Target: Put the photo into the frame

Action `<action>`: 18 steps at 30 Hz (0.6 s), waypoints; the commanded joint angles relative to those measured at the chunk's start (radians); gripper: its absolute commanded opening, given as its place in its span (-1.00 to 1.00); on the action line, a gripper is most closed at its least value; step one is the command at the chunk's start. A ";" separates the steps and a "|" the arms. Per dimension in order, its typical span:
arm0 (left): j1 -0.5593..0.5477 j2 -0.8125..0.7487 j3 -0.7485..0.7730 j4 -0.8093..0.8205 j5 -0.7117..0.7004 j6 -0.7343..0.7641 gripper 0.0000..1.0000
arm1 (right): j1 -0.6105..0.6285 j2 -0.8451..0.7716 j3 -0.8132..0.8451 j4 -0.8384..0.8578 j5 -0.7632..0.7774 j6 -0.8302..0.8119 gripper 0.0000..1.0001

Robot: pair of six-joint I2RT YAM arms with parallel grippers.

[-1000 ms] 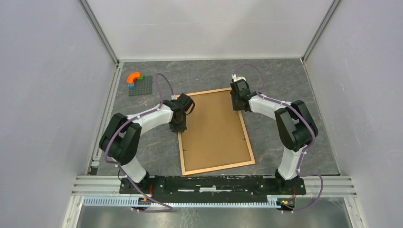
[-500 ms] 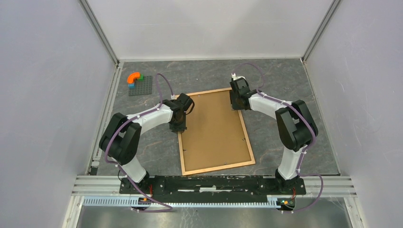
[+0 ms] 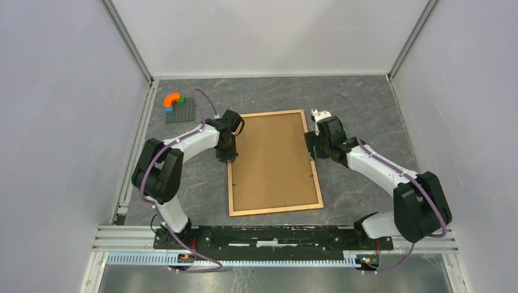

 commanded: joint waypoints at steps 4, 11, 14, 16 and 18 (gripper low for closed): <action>0.011 -0.199 0.034 -0.099 -0.066 0.154 0.32 | -0.059 -0.034 -0.108 0.069 -0.158 -0.009 0.48; 0.008 -0.478 -0.022 -0.135 0.149 0.128 0.88 | -0.086 0.060 -0.087 0.075 -0.207 0.002 0.24; -0.008 -0.533 -0.058 -0.103 0.287 0.075 0.98 | -0.087 0.084 -0.079 0.090 -0.220 0.011 0.18; -0.038 -0.556 -0.086 -0.063 0.334 0.044 1.00 | -0.087 0.100 -0.071 0.091 -0.228 0.016 0.15; -0.088 -0.565 -0.092 -0.043 0.335 0.031 1.00 | -0.084 0.112 -0.068 0.098 -0.227 0.018 0.14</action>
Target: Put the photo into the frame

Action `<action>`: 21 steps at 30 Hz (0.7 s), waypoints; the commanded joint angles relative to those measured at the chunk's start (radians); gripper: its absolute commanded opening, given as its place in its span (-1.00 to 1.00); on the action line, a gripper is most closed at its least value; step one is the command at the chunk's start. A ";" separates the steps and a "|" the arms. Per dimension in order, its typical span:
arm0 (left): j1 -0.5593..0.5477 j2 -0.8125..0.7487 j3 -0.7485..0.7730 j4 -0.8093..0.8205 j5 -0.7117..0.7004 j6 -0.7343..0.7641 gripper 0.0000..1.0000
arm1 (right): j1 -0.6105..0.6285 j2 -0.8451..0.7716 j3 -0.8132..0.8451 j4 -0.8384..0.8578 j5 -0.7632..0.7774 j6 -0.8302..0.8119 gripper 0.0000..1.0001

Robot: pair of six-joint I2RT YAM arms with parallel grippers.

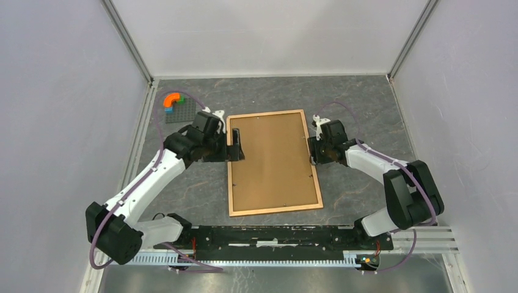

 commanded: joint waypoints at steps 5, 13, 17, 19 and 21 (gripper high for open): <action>-0.242 0.029 -0.030 0.099 0.068 -0.081 1.00 | 0.007 0.059 0.039 0.032 -0.018 0.020 0.09; -0.483 0.150 -0.012 0.205 -0.040 -0.112 0.98 | 0.054 0.094 0.055 -0.060 0.157 0.059 -0.11; -0.579 0.209 -0.011 0.259 -0.106 -0.112 0.98 | 0.053 0.037 0.017 -0.039 0.129 0.121 -0.34; -0.624 0.249 -0.003 0.280 -0.136 -0.108 0.99 | 0.053 0.000 0.006 -0.033 0.144 0.157 -0.40; -0.672 0.293 0.019 0.290 -0.176 -0.105 1.00 | 0.051 -0.026 0.000 -0.024 0.159 0.176 -0.47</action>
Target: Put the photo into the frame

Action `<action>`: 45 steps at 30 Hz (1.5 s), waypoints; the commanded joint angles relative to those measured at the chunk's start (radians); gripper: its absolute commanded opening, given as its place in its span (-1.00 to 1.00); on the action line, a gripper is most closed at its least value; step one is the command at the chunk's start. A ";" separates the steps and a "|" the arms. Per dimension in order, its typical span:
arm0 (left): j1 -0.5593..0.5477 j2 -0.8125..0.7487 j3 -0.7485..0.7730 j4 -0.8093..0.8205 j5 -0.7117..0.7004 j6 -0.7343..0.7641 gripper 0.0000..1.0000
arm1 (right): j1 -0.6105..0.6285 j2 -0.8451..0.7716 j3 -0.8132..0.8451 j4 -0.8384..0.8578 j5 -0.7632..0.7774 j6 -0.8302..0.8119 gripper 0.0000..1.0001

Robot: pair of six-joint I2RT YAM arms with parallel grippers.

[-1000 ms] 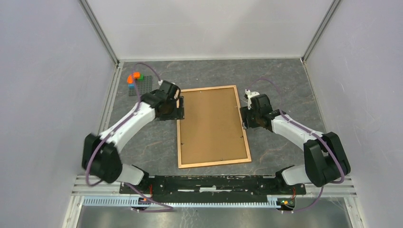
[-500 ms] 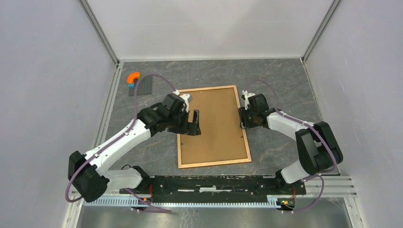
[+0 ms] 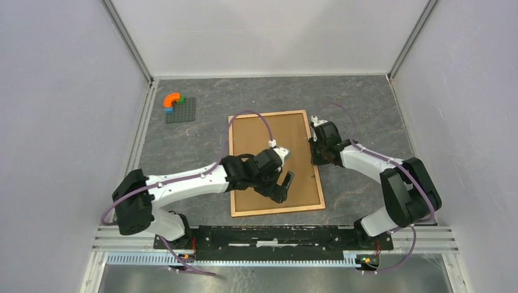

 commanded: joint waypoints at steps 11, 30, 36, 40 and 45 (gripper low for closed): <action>-0.365 0.314 0.245 0.095 -0.384 0.150 1.00 | -0.025 -0.001 0.170 -0.230 0.056 0.193 -1.00; -0.536 0.662 0.350 0.146 -1.100 0.593 0.82 | -0.041 -0.077 0.234 -0.297 -0.049 0.300 -1.00; -0.535 0.643 0.300 0.223 -1.237 0.635 0.03 | -0.042 -0.109 0.224 -0.297 -0.053 0.299 -1.00; -0.535 0.558 0.251 0.250 -1.289 0.646 -0.50 | -0.042 -0.143 0.222 -0.238 -0.153 0.215 -0.94; -0.534 0.412 0.270 0.133 -1.309 0.575 -0.71 | -0.050 -0.239 0.317 -0.254 -0.114 0.078 -0.18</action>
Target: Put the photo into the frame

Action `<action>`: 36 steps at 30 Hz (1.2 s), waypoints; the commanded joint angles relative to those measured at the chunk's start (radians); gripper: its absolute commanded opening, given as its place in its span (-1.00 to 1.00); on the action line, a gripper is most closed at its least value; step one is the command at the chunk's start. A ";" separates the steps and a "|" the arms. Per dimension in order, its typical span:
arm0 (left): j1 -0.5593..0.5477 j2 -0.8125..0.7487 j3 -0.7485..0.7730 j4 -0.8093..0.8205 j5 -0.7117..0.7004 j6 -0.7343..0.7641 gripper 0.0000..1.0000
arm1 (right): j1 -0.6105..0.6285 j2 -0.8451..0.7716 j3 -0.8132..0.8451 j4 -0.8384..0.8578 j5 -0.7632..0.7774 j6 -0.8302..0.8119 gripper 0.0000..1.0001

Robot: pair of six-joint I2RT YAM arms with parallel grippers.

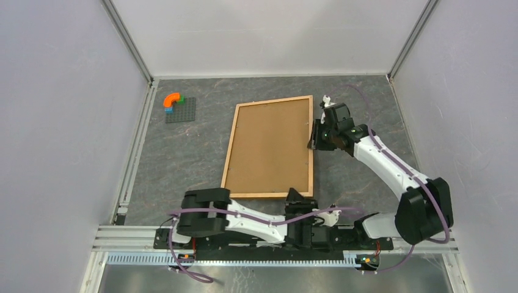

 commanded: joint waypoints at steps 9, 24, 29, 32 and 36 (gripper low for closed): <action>0.012 -0.479 0.099 0.008 -0.028 -0.006 -0.95 | -0.009 -0.272 0.389 -0.117 0.238 -0.206 0.27; 0.298 -0.971 -0.090 0.353 0.471 -0.319 -0.95 | -0.009 -0.518 0.282 0.041 0.354 -0.148 0.28; 0.426 -1.061 -0.178 0.405 0.562 -0.440 -0.96 | -0.009 -0.504 0.257 0.044 0.346 -0.142 0.28; 0.529 -1.104 -0.243 0.442 0.673 -0.570 -0.95 | -0.009 -0.505 0.241 0.053 0.339 -0.141 0.28; 0.682 -1.120 -0.316 0.471 0.862 -0.757 -0.95 | -0.009 -0.503 0.231 0.049 0.343 -0.144 0.28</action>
